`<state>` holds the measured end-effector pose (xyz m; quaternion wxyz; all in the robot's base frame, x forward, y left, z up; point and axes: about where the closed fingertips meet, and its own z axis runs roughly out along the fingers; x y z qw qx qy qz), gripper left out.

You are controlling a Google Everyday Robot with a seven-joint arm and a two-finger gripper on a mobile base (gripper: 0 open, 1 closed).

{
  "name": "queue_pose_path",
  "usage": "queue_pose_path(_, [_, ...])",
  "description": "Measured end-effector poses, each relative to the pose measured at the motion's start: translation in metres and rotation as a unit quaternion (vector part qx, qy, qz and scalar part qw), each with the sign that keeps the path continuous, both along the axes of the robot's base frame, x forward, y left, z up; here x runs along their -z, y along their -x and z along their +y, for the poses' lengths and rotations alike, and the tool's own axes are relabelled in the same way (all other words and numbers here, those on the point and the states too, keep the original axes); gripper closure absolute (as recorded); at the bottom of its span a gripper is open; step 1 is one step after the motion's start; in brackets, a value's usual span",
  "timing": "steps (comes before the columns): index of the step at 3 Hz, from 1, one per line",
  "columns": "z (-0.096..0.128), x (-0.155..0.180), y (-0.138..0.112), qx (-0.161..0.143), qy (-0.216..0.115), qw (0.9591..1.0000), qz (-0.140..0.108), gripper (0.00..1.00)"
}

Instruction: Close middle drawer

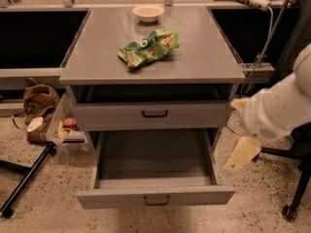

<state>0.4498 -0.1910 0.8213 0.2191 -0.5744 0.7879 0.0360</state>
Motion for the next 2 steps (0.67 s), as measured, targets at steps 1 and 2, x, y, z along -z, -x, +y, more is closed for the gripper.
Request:
queue_pose_path(1, [0.018,0.076,0.004,0.011,-0.03,0.9991,0.027,0.0])
queue_pose_path(2, [0.039,0.13,0.006,0.008,-0.058,0.9971,0.049,0.0])
